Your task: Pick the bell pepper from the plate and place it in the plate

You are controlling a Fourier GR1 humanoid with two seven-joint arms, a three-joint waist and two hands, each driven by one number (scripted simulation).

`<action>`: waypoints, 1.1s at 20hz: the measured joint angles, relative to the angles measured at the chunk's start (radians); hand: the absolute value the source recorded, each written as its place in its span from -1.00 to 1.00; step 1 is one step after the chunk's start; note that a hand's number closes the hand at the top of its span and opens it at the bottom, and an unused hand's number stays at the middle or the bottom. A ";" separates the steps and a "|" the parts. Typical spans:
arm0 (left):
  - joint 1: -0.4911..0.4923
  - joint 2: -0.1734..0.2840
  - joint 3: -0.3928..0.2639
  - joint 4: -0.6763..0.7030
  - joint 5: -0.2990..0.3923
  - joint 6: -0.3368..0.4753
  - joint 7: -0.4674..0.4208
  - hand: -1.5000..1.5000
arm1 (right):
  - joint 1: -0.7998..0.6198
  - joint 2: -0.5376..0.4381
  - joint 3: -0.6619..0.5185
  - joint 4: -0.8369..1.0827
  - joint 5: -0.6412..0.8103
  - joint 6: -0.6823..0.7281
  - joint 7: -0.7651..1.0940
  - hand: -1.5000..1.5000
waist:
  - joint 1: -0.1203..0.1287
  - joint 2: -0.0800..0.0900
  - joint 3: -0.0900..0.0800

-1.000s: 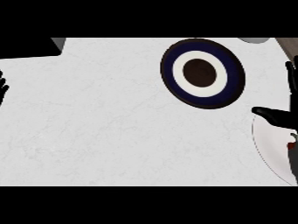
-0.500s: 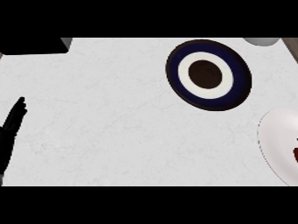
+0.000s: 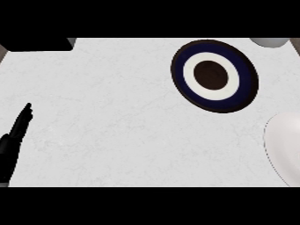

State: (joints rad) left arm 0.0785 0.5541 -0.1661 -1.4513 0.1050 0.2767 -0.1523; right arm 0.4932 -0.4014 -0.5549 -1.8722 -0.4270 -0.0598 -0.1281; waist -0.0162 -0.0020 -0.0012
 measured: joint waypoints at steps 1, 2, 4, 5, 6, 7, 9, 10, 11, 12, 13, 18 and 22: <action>0.002 0.002 0.004 -0.002 0.003 -0.006 -0.002 0.00 | 0.016 -0.037 -0.009 0.006 0.010 0.017 0.030 -1.00 | 0.004 0.001 0.000; 0.005 0.004 0.007 -0.001 0.004 -0.013 -0.006 0.00 | 0.036 -0.057 -0.012 0.000 0.019 0.032 0.055 -1.00 | 0.005 0.001 0.000; 0.011 0.005 0.007 -0.013 -0.003 -0.015 -0.001 0.00 | 0.049 -0.102 -0.018 -0.002 0.036 0.047 0.122 -1.00 | 0.010 0.001 0.000; 0.011 0.004 0.007 -0.011 -0.005 -0.020 -0.005 0.00 | 0.052 -0.132 -0.025 0.001 0.038 0.061 0.159 -1.00 | 0.012 0.002 0.000; 0.007 -0.002 0.007 -0.005 -0.008 -0.020 -0.006 0.00 | 0.059 -0.149 -0.024 -0.004 0.047 0.070 0.190 -1.00 | 0.012 0.002 0.000; 0.009 -0.012 0.004 0.000 -0.016 -0.016 -0.014 0.00 | 0.047 -0.178 -0.022 0.006 0.056 0.075 0.228 -1.00 | 0.015 0.003 0.000; 0.010 -0.013 0.012 0.002 -0.018 -0.023 -0.017 0.00 | 0.046 -0.217 -0.028 0.015 0.058 0.110 0.283 -1.00 | 0.016 0.003 0.000; 0.014 -0.013 0.014 -0.006 -0.021 -0.025 -0.015 0.00 | 0.043 -0.229 -0.021 0.025 0.071 0.125 0.297 -1.00 | 0.017 0.003 0.000; 0.022 -0.013 0.014 -0.024 -0.022 -0.026 -0.007 0.00 | 0.036 -0.253 -0.022 0.032 0.070 0.144 0.325 -1.00 | 0.019 0.002 0.001; 0.021 -0.014 0.018 -0.026 -0.023 -0.029 -0.001 0.00 | 0.029 -0.260 -0.014 0.056 0.081 0.163 0.330 -1.00 | 0.020 0.002 0.001; 0.008 -0.019 0.018 -0.029 -0.027 -0.028 0.012 0.00 | 0.010 -0.276 -0.001 0.078 0.091 0.176 0.347 -1.00 | 0.020 0.003 0.001; 0.023 -0.034 0.034 -0.014 -0.042 -0.042 -0.020 0.00 | -0.051 -0.310 0.066 0.159 0.154 0.251 0.390 -1.00 | 0.022 0.003 0.001; 0.011 -0.049 0.039 -0.014 -0.054 -0.045 -0.007 0.00 | -0.093 -0.335 0.130 0.253 0.245 0.309 0.367 -1.00 | 0.023 0.003 0.002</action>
State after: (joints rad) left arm 0.0895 0.5048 -0.1269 -1.4657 0.0515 0.2319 -0.1596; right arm 0.3999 -0.7369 -0.4245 -1.6192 -0.1822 0.2488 0.2384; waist 0.0067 0.0014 0.0004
